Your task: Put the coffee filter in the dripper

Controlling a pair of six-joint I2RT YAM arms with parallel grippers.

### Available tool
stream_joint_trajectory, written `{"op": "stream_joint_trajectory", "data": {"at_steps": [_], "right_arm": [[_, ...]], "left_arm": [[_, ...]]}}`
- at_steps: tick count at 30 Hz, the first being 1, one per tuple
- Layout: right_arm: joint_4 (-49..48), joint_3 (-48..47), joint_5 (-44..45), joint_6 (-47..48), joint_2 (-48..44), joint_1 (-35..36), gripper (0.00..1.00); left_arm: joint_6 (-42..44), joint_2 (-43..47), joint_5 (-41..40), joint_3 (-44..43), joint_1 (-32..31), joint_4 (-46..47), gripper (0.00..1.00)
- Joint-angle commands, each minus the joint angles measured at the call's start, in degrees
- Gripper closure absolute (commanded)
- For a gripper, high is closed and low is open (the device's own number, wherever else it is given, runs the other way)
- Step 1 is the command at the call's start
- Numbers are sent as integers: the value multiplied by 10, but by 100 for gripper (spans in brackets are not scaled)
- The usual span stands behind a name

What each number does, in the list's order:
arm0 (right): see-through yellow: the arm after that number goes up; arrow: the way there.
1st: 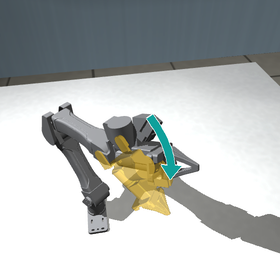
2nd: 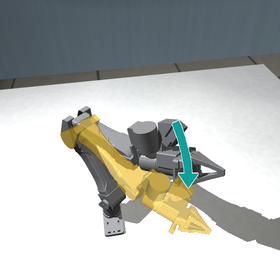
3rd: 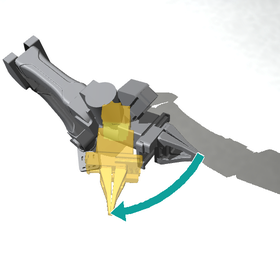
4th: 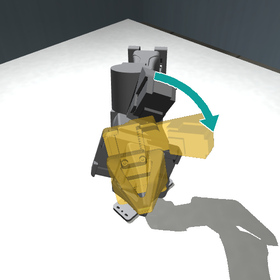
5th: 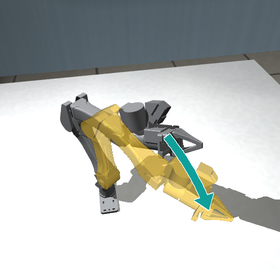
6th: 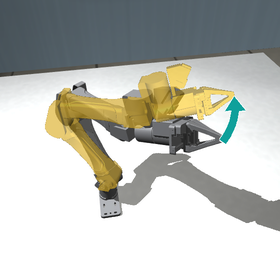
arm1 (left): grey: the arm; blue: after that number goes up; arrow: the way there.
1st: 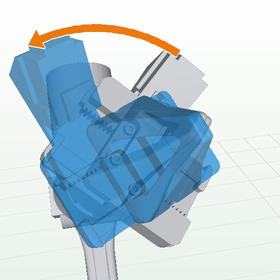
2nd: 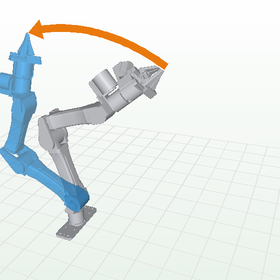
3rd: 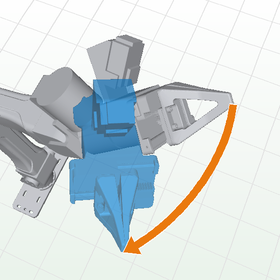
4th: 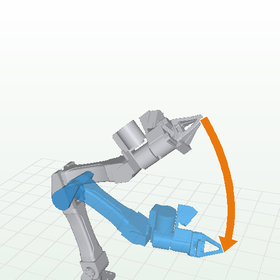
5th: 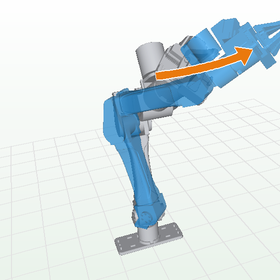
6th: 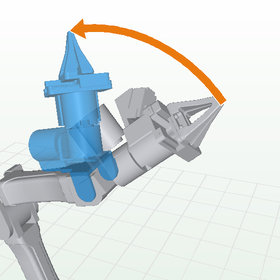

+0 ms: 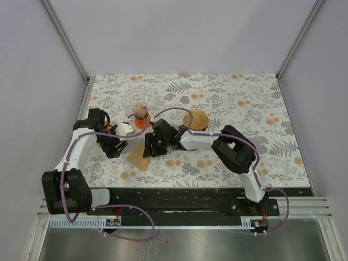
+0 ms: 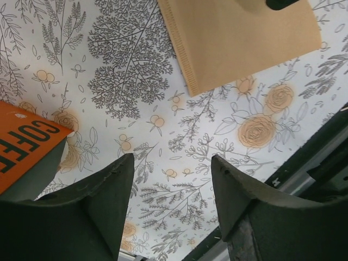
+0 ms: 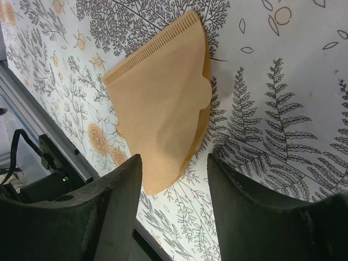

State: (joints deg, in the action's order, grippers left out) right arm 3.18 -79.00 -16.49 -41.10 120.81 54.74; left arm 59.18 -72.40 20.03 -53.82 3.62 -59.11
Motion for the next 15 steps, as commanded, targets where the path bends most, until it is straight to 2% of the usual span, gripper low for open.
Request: {"op": "stream_joint_trajectory", "data": {"at_steps": [1,9,15], "right_arm": [[24,-4,22,8,-23,3,40],[28,-26,15,15,-4,5,42],[46,-58,12,27,11,10,46]], "left_arm": [[29,-31,24,-1,14,49,39],[33,-35,40,29,13,73,41],[17,-57,11,37,14,100,43]]}}
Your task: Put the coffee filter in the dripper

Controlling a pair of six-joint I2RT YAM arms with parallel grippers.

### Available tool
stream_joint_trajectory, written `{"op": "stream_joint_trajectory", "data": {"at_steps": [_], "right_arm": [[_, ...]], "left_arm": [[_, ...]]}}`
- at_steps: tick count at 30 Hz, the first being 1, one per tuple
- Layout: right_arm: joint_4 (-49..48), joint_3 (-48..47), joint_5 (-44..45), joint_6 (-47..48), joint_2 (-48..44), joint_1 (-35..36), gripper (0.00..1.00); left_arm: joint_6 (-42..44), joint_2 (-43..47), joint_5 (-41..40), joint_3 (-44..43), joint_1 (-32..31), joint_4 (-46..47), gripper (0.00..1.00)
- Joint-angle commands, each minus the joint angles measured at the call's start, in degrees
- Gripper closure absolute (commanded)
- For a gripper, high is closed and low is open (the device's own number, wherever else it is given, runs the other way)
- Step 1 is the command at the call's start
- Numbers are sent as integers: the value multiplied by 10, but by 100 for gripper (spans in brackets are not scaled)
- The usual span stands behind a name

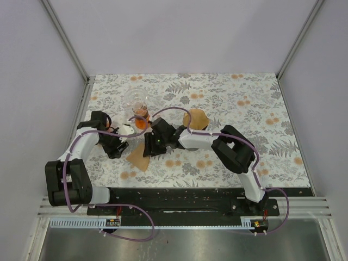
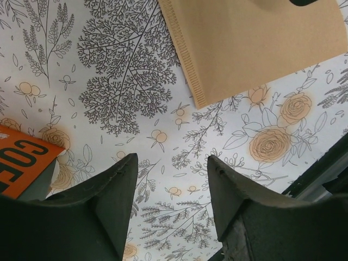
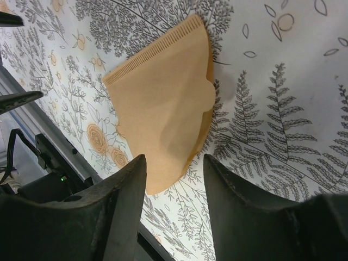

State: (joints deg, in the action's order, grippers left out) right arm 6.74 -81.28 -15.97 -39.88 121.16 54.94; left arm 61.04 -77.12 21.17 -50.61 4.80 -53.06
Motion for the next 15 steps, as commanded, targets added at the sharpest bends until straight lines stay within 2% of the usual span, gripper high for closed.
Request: {"op": "stream_joint_trajectory", "data": {"at_steps": [1,15], "right_arm": [[9,-35,7,14,7,8,47],[7,-58,-20,8,41,8,47]], "left_arm": [[-4,-12,-9,5,2,46,43],[-4,-35,-40,48,-10,98,45]]}}
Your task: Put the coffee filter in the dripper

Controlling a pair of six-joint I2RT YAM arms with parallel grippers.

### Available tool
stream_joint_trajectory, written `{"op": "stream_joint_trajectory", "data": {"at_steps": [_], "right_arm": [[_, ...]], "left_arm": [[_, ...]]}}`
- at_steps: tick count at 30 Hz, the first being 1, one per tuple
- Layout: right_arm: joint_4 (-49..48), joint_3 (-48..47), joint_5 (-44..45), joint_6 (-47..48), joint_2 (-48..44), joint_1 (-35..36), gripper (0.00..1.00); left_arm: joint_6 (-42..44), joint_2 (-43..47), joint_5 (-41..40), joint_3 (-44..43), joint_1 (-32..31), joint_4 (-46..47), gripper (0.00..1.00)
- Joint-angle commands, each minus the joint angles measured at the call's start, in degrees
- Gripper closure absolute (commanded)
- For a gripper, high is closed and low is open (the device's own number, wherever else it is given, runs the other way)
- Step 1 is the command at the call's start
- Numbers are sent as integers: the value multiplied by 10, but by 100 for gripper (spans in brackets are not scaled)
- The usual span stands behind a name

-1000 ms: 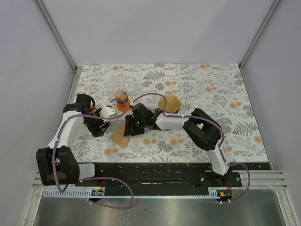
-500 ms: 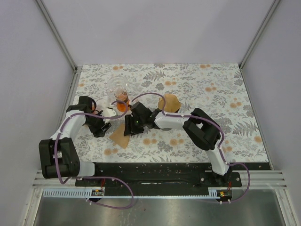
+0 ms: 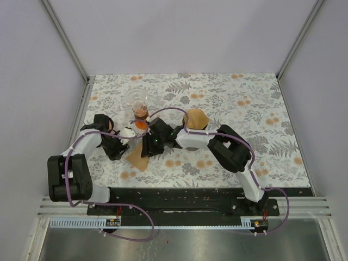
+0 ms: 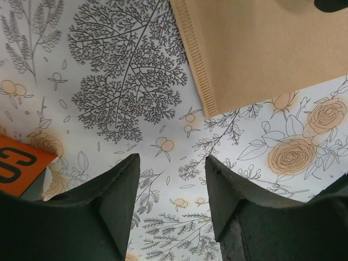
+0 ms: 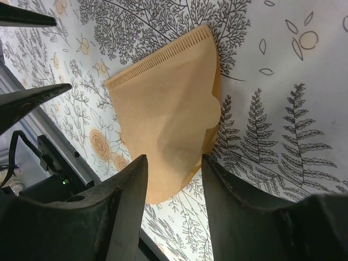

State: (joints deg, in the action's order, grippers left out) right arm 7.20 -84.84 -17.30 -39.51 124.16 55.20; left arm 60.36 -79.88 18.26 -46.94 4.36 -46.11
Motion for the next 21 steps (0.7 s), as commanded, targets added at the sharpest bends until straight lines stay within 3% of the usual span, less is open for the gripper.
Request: {"op": "stream_joint_trajectory", "data": {"at_steps": [1,6,12,21], "right_arm": [[1,-25,-12,3,13,6,47],[2,-36,-25,-11,28,-2,50],[-40,-5,-12,-36,27,-17,59],[-43,-27,-31,-34,42,-17,60]], "left_arm": [[3,-10,-12,15,-7,32,45],[2,-18,-5,18,-8,46,47],[7,-28,9,24,-8,54,47],[5,-27,30,19,-14,81,47]]}}
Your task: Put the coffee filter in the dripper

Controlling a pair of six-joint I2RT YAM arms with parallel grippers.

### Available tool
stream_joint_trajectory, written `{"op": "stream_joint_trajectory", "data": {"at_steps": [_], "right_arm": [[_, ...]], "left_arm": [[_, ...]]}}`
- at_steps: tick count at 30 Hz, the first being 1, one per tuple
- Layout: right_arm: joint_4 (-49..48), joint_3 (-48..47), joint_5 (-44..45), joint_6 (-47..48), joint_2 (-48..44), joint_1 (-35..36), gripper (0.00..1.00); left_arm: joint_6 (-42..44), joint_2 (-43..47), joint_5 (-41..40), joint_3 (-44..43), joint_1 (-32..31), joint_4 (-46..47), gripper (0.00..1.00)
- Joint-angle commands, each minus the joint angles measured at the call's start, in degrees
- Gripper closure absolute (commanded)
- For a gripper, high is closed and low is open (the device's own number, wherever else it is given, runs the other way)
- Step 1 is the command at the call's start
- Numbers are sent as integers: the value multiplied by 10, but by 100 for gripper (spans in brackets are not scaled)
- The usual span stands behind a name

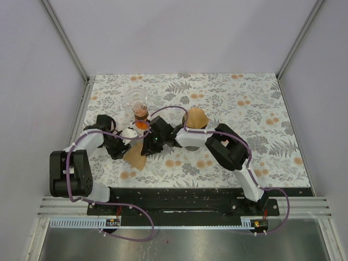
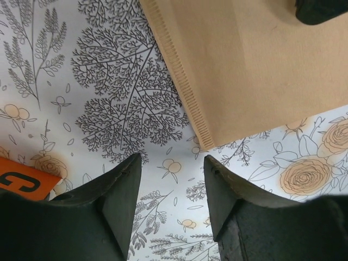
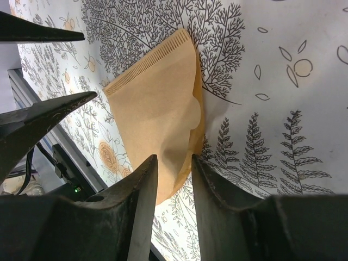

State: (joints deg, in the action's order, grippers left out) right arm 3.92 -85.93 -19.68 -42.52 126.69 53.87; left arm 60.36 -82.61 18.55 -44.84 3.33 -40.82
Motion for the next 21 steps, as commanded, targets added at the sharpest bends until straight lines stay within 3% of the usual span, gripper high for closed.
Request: {"op": "stream_joint_trajectory", "data": {"at_steps": [1,13,21], "right_arm": [[-14,-17,-10,-5,18,-3,61],[-31,-41,-24,-13,36,-3,63],[-33,-52,-30,-21,44,-3,71]], "left_arm": [[5,0,33,-2,-5,30,47],[10,-26,57,-1,-26,30,47],[7,-33,69,1,-31,30,48]]}}
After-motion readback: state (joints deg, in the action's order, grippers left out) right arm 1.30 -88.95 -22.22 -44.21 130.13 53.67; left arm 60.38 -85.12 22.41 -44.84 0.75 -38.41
